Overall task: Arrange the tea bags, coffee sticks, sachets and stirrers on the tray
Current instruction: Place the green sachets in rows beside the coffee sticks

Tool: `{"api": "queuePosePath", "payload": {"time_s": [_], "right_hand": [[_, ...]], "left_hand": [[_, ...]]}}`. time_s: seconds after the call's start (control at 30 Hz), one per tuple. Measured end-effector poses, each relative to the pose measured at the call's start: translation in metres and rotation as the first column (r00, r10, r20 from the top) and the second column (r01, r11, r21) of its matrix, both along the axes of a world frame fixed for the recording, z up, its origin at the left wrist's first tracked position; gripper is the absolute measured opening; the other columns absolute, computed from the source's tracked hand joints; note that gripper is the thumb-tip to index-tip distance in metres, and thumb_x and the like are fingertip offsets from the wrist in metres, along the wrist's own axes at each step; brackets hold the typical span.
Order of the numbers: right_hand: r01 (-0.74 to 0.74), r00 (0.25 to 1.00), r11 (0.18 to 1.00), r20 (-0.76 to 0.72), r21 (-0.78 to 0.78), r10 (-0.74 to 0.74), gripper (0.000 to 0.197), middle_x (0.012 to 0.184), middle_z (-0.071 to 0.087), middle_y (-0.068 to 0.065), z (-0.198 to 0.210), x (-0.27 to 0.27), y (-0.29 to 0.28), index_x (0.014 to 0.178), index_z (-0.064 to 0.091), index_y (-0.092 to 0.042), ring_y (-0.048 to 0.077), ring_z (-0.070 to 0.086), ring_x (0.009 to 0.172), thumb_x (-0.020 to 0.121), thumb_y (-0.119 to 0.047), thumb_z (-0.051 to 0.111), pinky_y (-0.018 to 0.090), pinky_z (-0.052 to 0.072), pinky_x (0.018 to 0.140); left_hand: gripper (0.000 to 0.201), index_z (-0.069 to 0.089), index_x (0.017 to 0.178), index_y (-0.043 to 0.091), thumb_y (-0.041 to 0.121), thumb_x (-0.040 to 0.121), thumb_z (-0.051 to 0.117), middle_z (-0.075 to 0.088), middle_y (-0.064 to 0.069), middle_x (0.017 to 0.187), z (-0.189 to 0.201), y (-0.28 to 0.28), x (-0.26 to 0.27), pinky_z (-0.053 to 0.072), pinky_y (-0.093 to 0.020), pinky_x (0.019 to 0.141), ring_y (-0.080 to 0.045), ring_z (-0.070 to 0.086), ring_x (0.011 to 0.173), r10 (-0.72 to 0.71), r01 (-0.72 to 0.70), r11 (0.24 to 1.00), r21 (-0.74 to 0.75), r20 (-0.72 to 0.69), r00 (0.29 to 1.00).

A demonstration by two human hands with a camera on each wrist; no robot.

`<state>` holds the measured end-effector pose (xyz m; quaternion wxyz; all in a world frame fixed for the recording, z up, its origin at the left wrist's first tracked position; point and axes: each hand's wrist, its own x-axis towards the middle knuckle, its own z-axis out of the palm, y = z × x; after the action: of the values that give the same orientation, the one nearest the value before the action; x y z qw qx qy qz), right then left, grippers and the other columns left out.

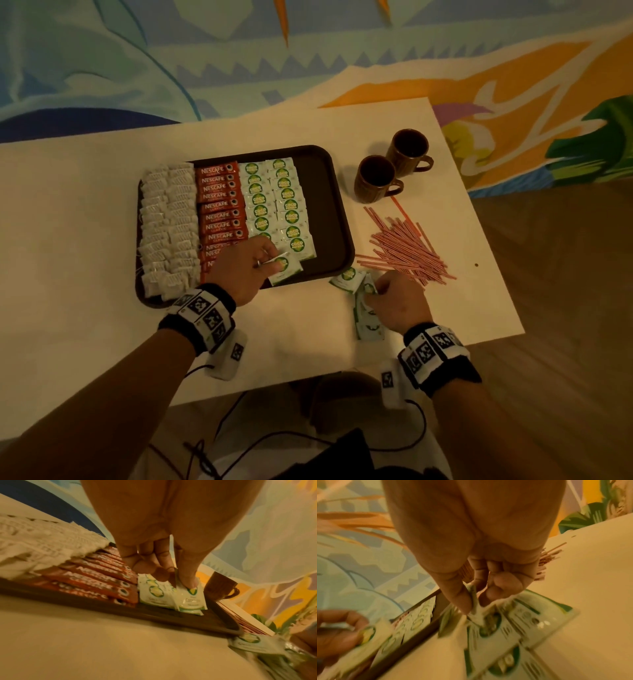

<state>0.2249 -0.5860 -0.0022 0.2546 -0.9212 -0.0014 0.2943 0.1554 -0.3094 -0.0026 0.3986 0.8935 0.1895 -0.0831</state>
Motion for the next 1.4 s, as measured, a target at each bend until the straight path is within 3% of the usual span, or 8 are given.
{"api": "queuePosePath", "payload": {"time_s": [0.2,0.3,0.37,0.43,0.6,0.8,1.07,1.4], "right_hand": [[0.055,0.994,0.998,0.097,-0.008,-0.054,0.014,0.072,0.062,-0.006,0.038,0.021,0.001,0.08,0.064,-0.019,0.009,0.056,0.065,0.086,-0.017,0.076,0.022,0.038,0.055],[0.011,0.976,1.0,0.219,0.0,-0.011,0.015,0.085,0.064,-0.004,0.054,0.03,0.015,0.099,0.067,-0.021,0.013,0.056,0.074,0.089,-0.025,0.077,0.025,0.041,0.067],[-0.068,0.979,0.996,0.195,0.063,0.055,0.018,0.091,0.063,-0.007,0.052,0.034,0.033,0.108,0.067,-0.023,0.012,0.058,0.08,0.092,-0.026,0.074,0.024,0.041,0.064],[-0.174,0.976,0.979,0.15,0.11,0.156,0.016,0.096,0.065,-0.008,0.04,0.036,0.055,0.111,0.07,-0.023,0.012,0.062,0.088,0.095,-0.025,0.071,0.019,0.041,0.063],[-0.321,0.945,0.94,0.104,0.114,0.31,0.017,0.106,0.074,0.001,0.005,0.035,0.097,0.111,0.074,-0.024,0.019,0.066,0.098,0.094,-0.024,0.072,0.031,0.052,0.083],[-0.319,0.947,0.943,0.082,0.096,0.312,0.022,0.092,0.063,-0.004,-0.012,0.044,0.118,0.094,0.066,-0.028,0.016,0.061,0.083,0.083,-0.022,0.084,0.026,0.046,0.07],[-0.292,0.951,0.954,0.128,0.065,0.282,0.03,0.113,0.052,0.0,-0.027,0.041,0.124,0.106,0.07,-0.022,0.021,0.06,0.097,0.081,-0.019,0.085,0.038,0.054,0.092],[-0.206,0.972,0.978,0.121,0.043,0.2,0.049,0.122,0.054,0.007,-0.025,0.036,0.121,0.12,0.056,-0.017,0.025,0.058,0.108,0.082,-0.025,0.085,0.042,0.054,0.093]], "left_hand": [[0.016,0.065,0.094,0.024,0.022,0.087,0.079,0.061,0.006,0.077,-0.009,0.025,-0.006,0.04,-0.024,0.065,-0.006,0.057,0.074,0.049,-0.05,0.998,-0.031,-0.024,0.999],[0.016,0.065,0.093,0.025,0.023,0.086,0.08,0.064,0.002,0.077,-0.014,0.03,-0.003,0.042,-0.024,0.064,-0.01,0.06,0.072,0.043,-0.045,0.998,-0.048,-0.033,0.999],[0.015,0.066,0.092,0.025,0.023,0.087,0.079,0.062,0.007,0.074,-0.014,0.029,0.0,0.041,-0.022,0.061,-0.008,0.059,0.069,0.025,-0.026,0.999,-0.024,-0.042,0.999],[0.014,0.066,0.092,0.028,0.024,0.088,0.078,0.065,0.009,0.08,-0.014,0.029,0.005,0.043,-0.022,0.061,-0.008,0.06,0.072,-0.004,0.004,1.0,-0.002,-0.057,0.998],[0.007,0.068,0.093,0.025,0.025,0.09,0.075,0.061,0.013,0.075,-0.017,0.027,0.014,0.041,-0.026,0.066,-0.009,0.057,0.07,-0.073,0.076,0.996,0.049,-0.068,0.995],[0.008,0.07,0.094,0.024,0.024,0.088,0.075,0.057,0.003,0.091,-0.023,0.026,0.016,0.046,-0.03,0.076,-0.019,0.056,0.085,-0.094,0.098,0.985,0.141,-0.035,0.995],[0.017,0.071,0.107,0.017,0.021,0.09,0.072,0.06,-0.003,0.108,-0.027,0.024,0.015,0.05,-0.033,0.087,-0.021,0.058,0.098,-0.105,0.112,0.978,0.177,-0.047,0.993],[0.016,0.07,0.103,0.018,0.023,0.089,0.074,0.058,-0.002,0.105,-0.031,0.021,0.015,0.053,-0.038,0.085,-0.022,0.06,0.096,-0.087,0.092,0.984,0.15,-0.04,0.995]]}}
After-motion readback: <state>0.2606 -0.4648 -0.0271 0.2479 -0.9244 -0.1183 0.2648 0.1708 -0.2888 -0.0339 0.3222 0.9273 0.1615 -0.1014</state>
